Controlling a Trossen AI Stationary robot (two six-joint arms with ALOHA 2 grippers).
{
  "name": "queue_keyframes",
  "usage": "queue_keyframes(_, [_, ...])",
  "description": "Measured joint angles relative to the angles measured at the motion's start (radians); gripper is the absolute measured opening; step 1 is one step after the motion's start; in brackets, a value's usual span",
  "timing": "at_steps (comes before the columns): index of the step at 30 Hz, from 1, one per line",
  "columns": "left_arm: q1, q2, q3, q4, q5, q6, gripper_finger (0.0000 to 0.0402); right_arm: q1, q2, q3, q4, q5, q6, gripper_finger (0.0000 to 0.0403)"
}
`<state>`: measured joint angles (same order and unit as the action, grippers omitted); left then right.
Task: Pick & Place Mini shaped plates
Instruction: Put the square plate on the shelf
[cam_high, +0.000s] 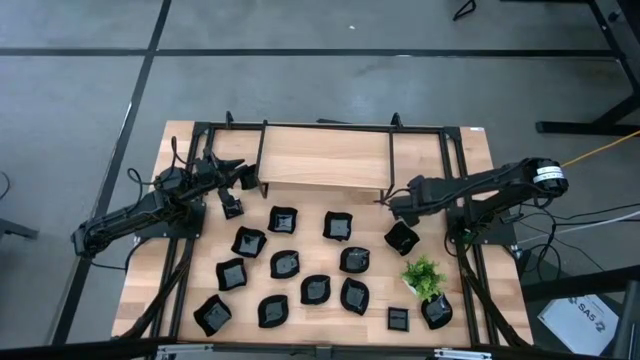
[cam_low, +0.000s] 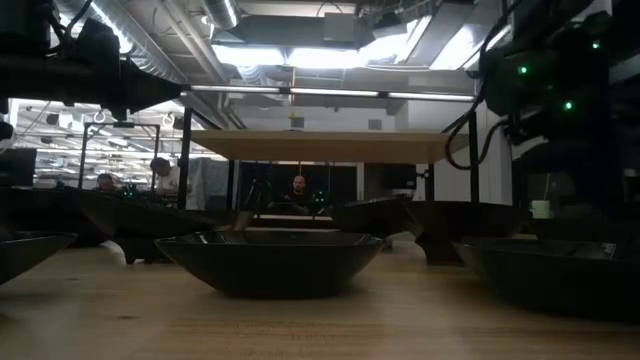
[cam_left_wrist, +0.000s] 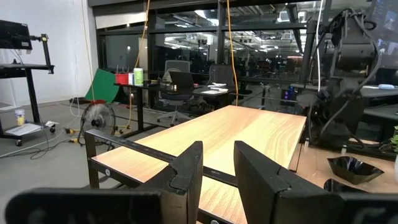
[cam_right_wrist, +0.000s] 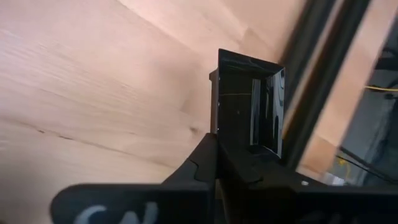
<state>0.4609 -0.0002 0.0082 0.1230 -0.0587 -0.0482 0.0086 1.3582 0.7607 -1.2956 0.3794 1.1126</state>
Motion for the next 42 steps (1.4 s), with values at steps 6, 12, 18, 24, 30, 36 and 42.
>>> queue_keyframes(6, [0.0,0.0,0.0,0.0,0.0,0.0,0.0086,0.0,0.0,0.084,-0.125,0.025,0.0,0.0009])
queue_keyframes(12, [0.0,0.0,0.0,0.0,0.0,0.0,0.0086,0.0,0.0,0.198,-0.237,0.073,-0.013,0.0009])
queue_keyframes(18, [0.0,0.0,0.0,0.0,0.0,0.0,0.0086,0.0,-0.005,0.326,-0.275,0.133,-0.073,0.0009])
queue_keyframes(24, [0.0,0.0,0.0,0.0,0.0,0.0,0.0086,0.0,-0.008,0.445,-0.276,0.23,-0.136,0.0009])
queue_keyframes(30, [0.0,0.0,0.0,0.0,0.0,0.0,0.0086,0.0,-0.009,0.537,-0.273,0.328,-0.234,0.0009])
queue_keyframes(36, [0.0,0.0,0.0,0.0,0.0,0.0,0.0086,0.0,-0.009,0.592,-0.2,0.405,-0.461,0.0009])
queue_keyframes(42, [0.0,0.0,0.0,0.0,0.0,0.0,0.0086,0.0,-0.008,0.598,0.0,0.438,-0.84,0.001])
